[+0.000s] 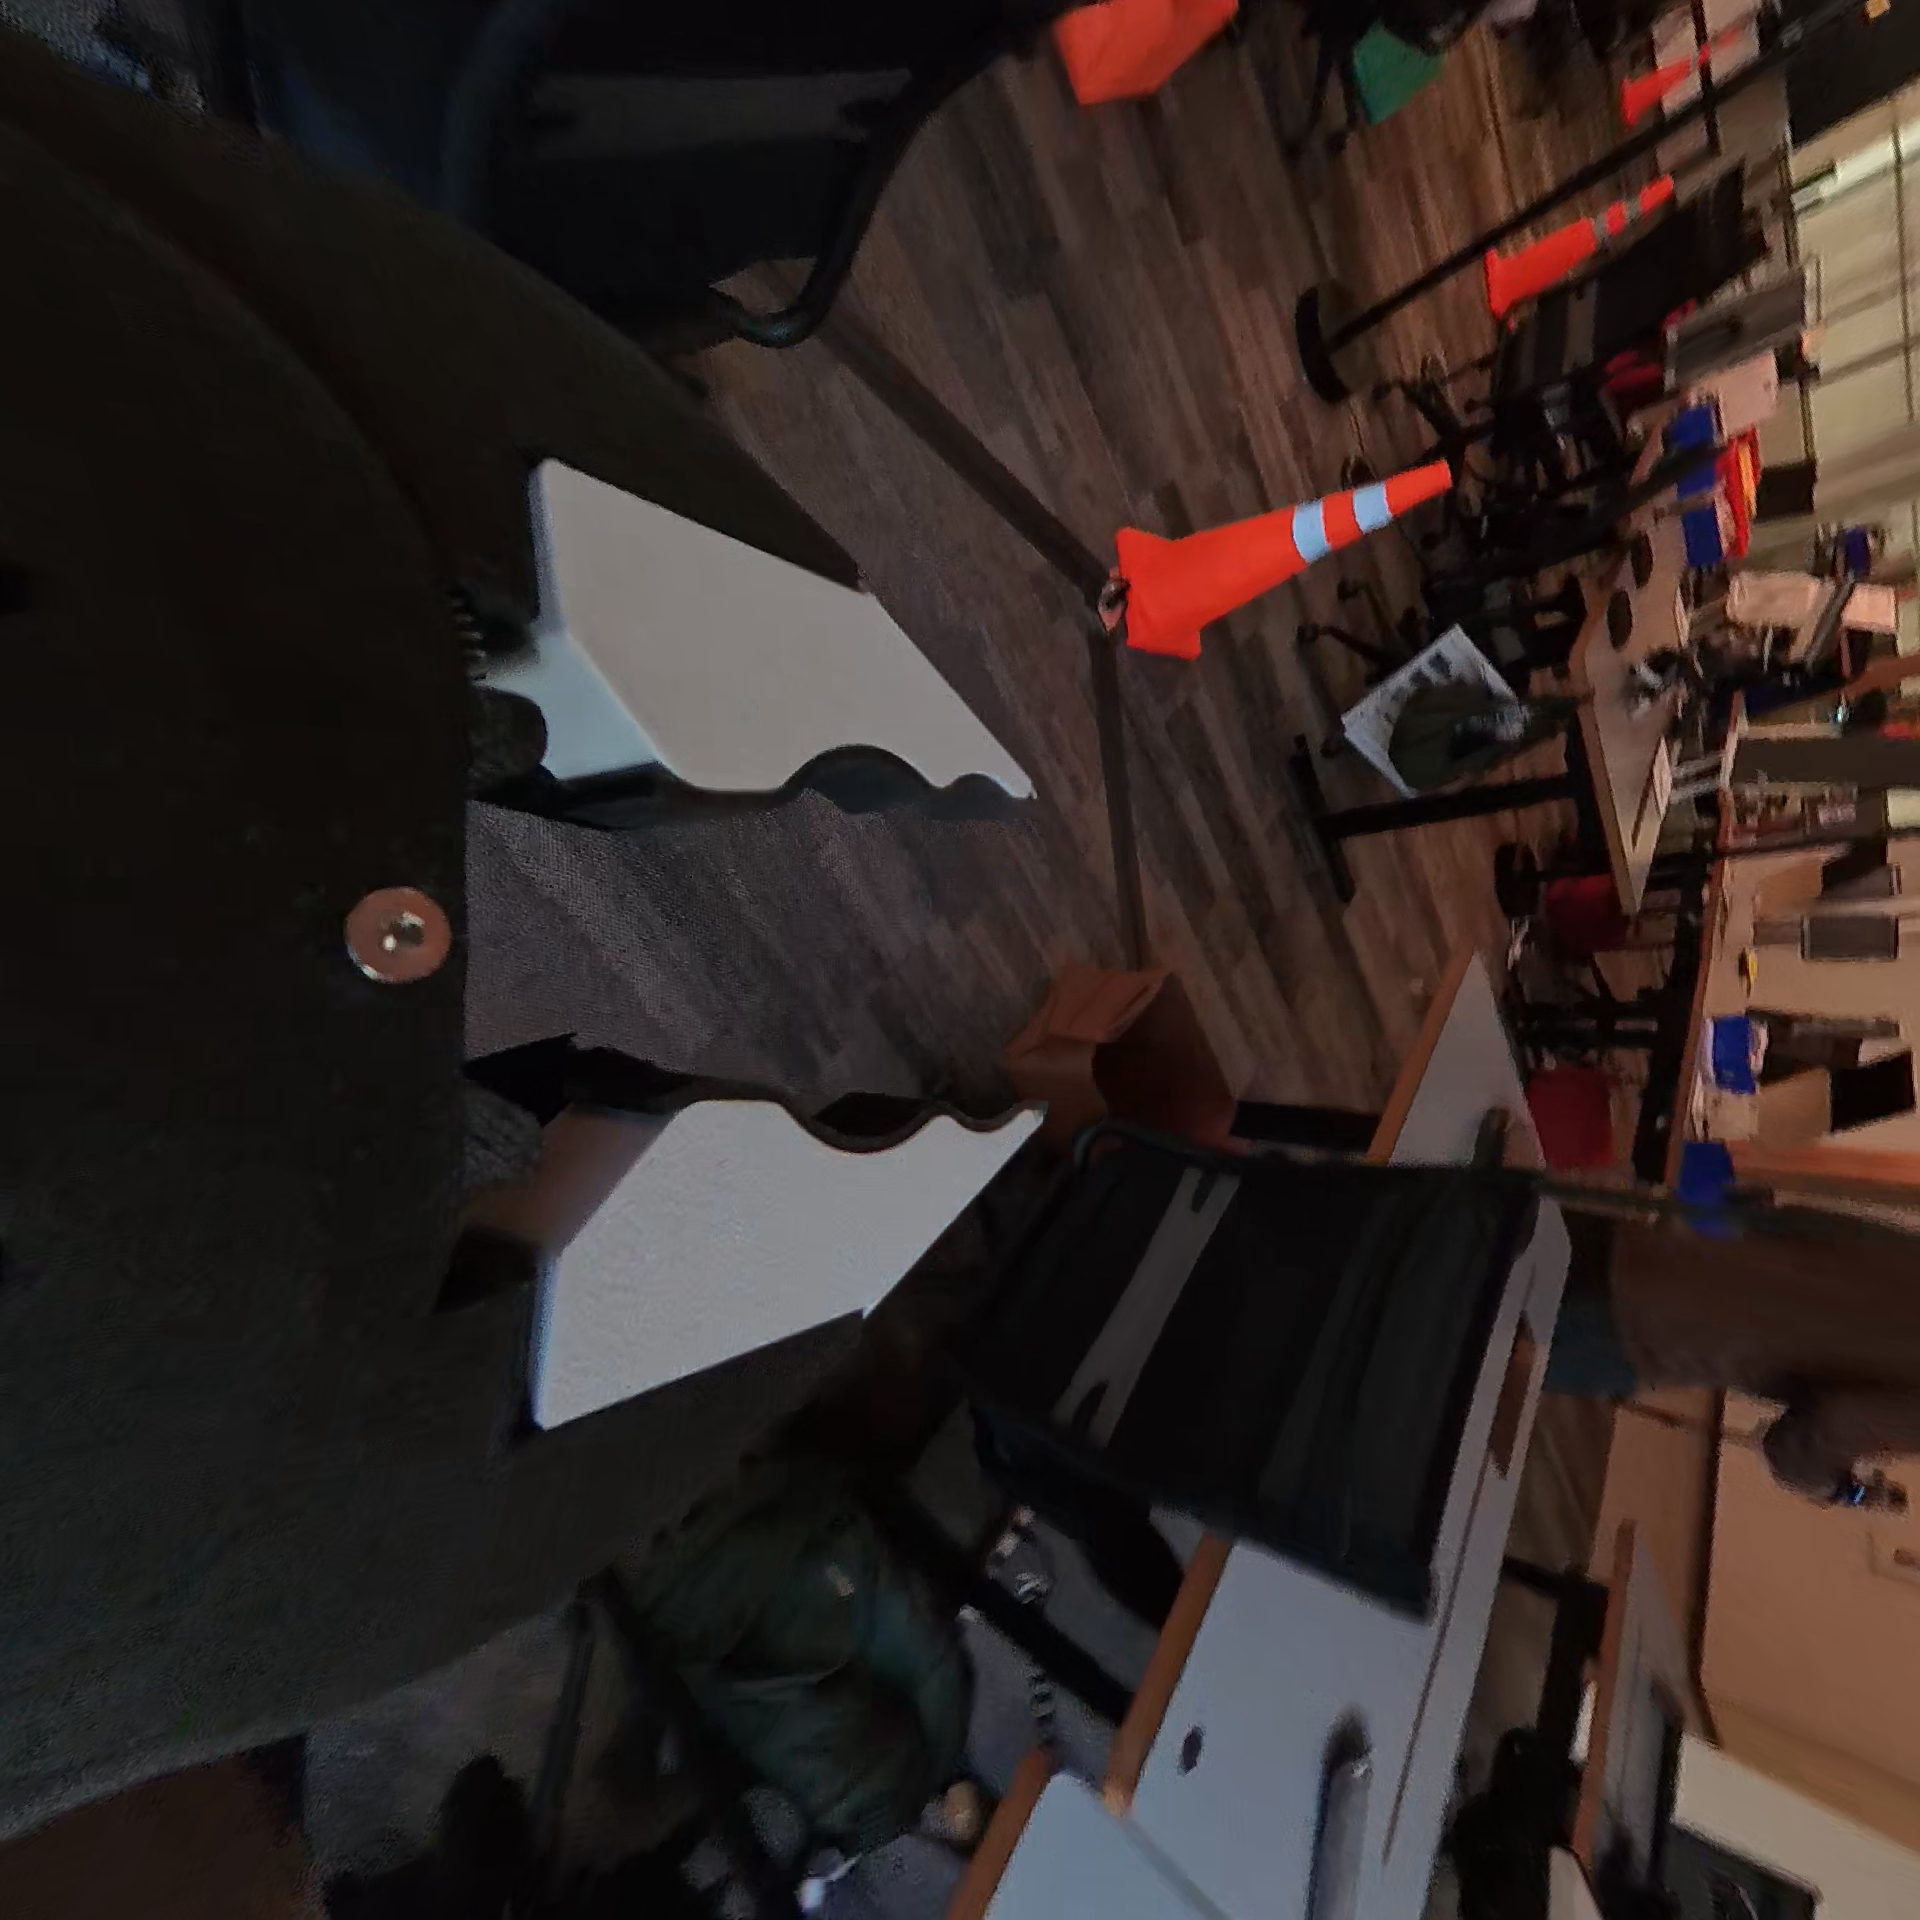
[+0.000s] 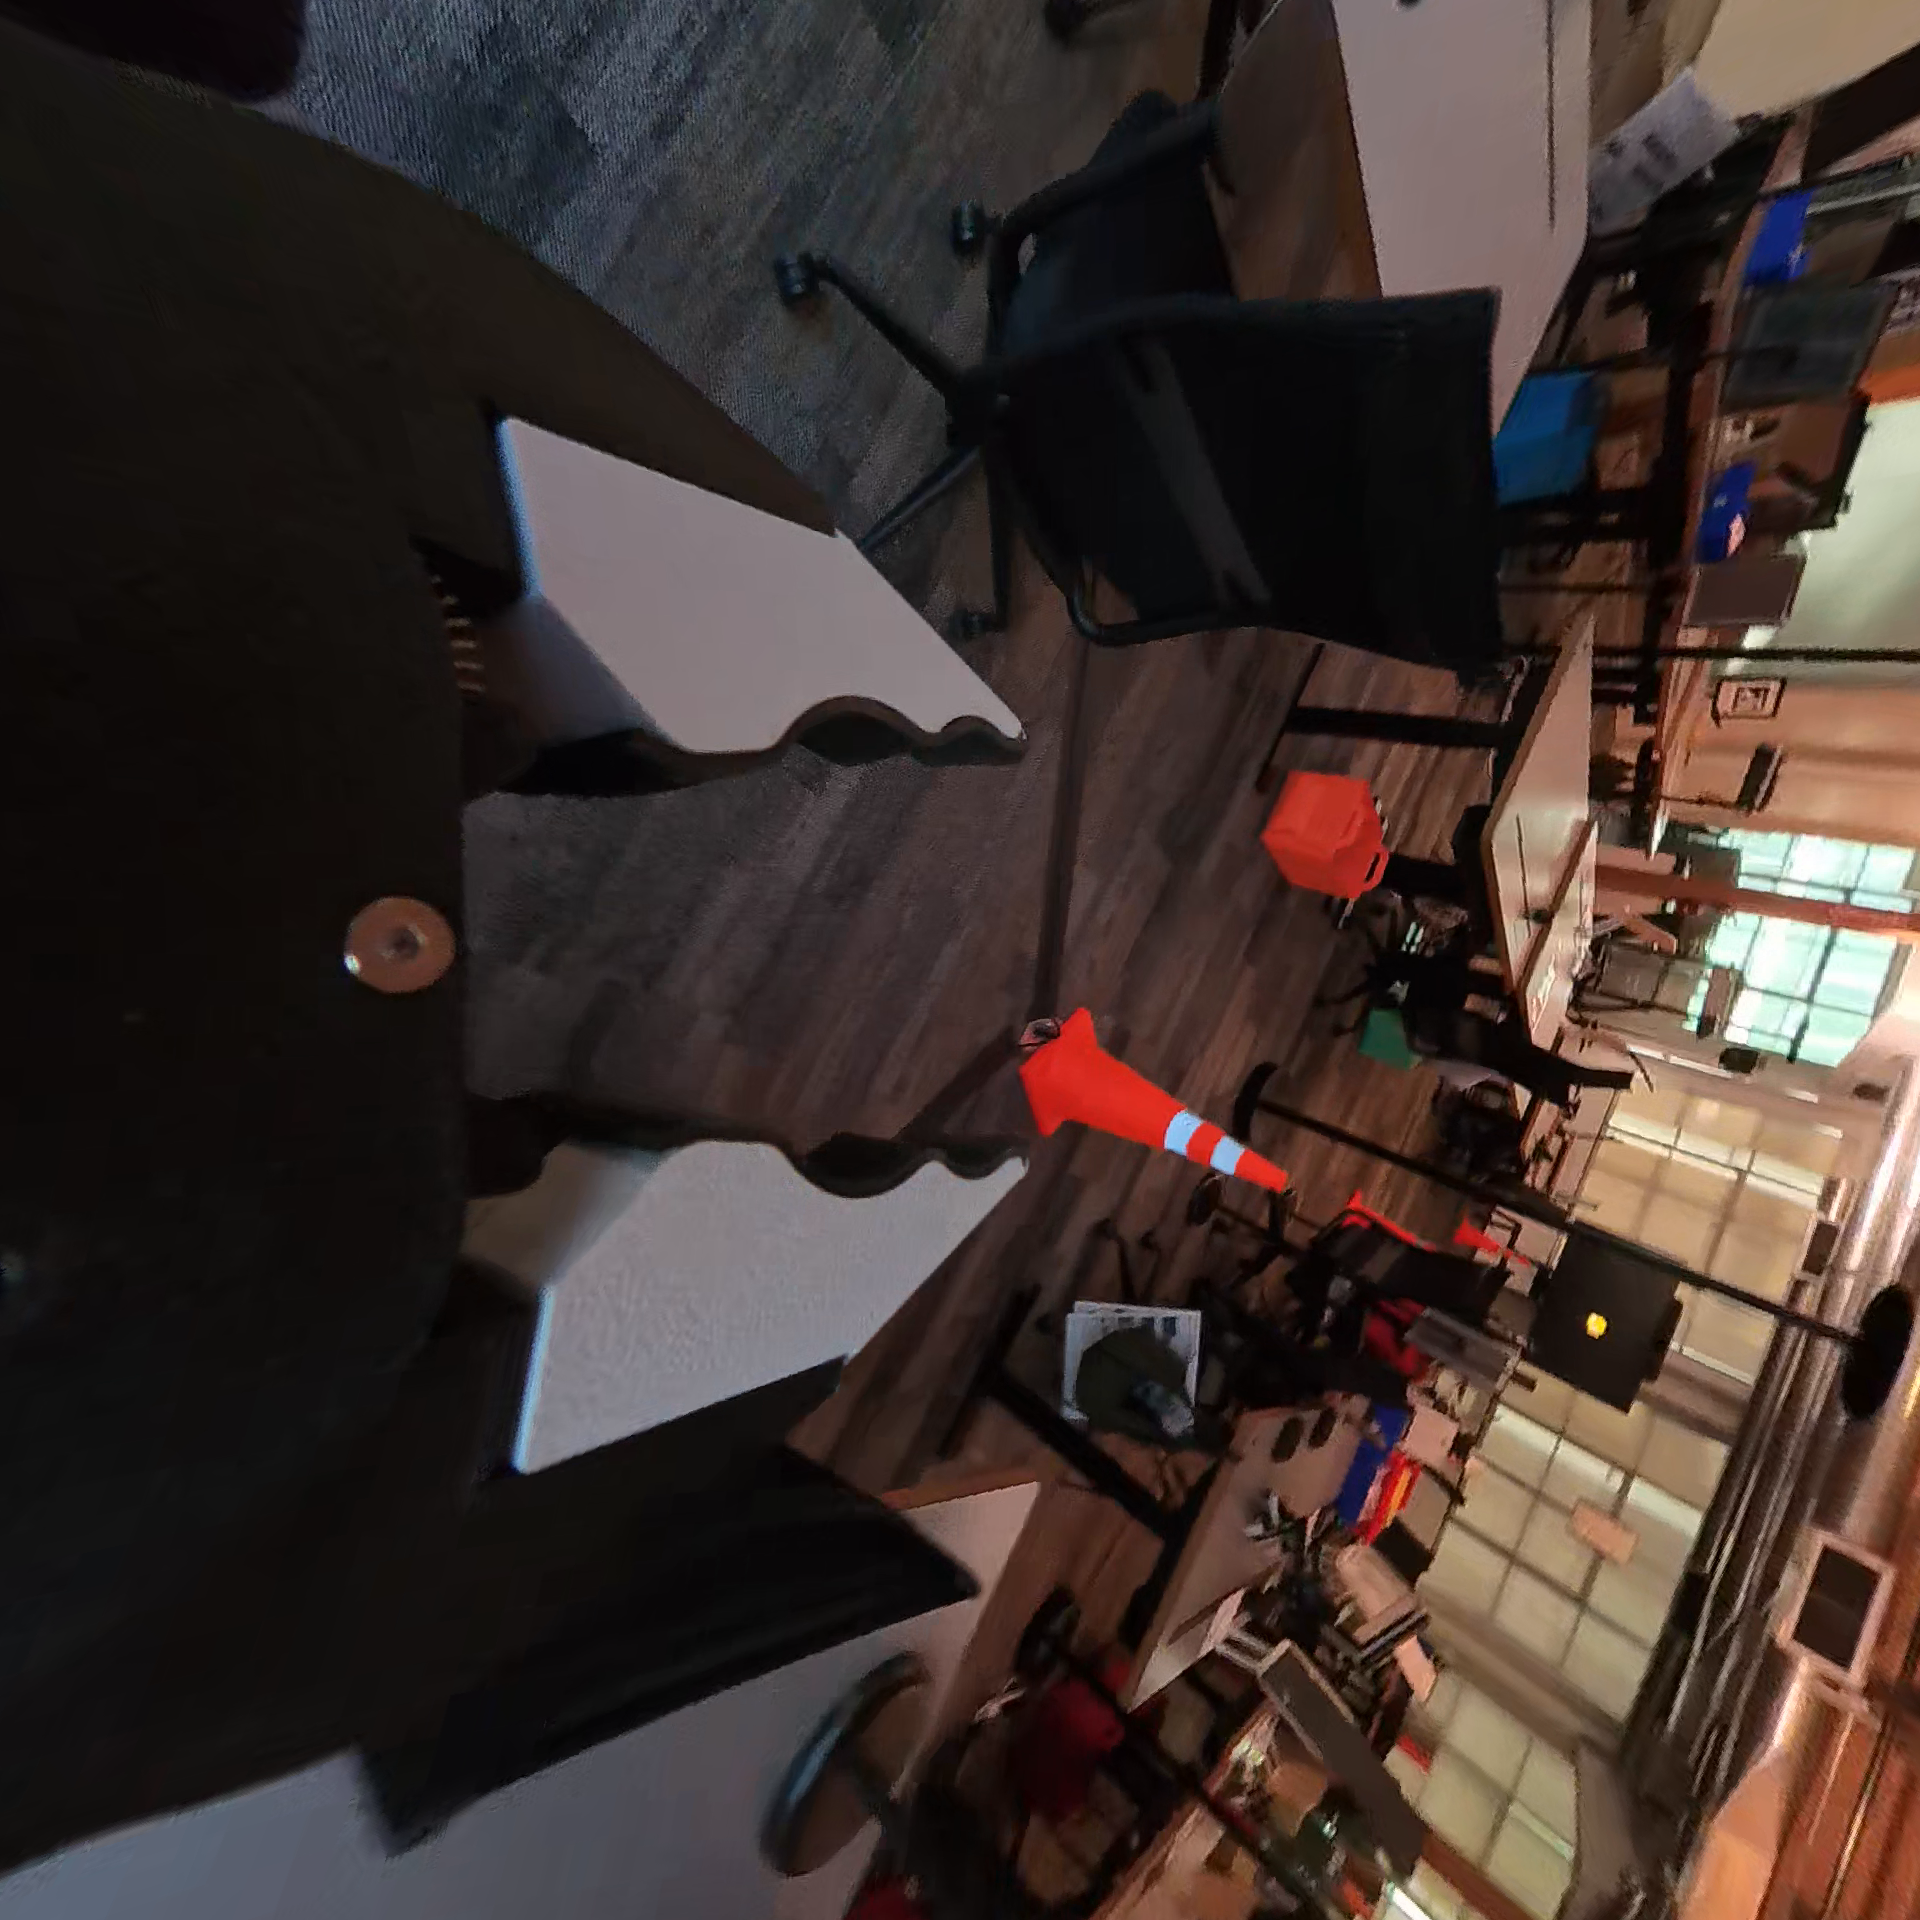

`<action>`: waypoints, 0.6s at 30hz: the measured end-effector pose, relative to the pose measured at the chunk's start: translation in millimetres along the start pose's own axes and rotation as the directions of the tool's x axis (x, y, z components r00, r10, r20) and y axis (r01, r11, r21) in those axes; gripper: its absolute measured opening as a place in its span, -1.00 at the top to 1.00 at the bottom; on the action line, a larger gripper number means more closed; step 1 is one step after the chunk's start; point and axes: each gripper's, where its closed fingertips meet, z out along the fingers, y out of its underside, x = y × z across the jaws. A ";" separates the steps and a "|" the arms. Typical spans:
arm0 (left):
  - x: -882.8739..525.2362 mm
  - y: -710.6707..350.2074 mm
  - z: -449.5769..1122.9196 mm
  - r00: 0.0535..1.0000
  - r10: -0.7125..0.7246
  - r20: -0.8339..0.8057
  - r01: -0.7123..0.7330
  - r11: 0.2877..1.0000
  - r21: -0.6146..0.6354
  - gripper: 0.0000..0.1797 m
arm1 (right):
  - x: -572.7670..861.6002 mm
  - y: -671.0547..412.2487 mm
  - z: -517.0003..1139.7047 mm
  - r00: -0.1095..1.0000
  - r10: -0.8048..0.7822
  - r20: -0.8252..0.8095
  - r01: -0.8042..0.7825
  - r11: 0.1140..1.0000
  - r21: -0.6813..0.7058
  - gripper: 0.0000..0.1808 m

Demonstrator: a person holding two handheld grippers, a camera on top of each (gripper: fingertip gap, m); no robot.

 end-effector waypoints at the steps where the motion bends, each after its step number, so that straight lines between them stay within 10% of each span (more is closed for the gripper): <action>1: -16.8 -2.7 12.6 0.999 -0.037 0.019 0.037 0.999 0.010 0.43 | 9.9 -8.2 29.6 1.000 -0.007 0.023 0.007 1.000 0.002 0.22; 7: -127.4 -5.1 96.7 0.992 -0.083 0.094 0.081 0.997 0.018 0.41 | 44.3 -41.9 202.9 0.985 0.032 0.170 -0.056 0.988 0.141 0.22; 18: -368.7 -143.2 338.2 1.000 -0.002 0.023 0.000 0.996 0.090 0.39 | 170.8 -61.6 477.3 0.998 -0.051 -0.039 0.054 0.996 0.076 0.27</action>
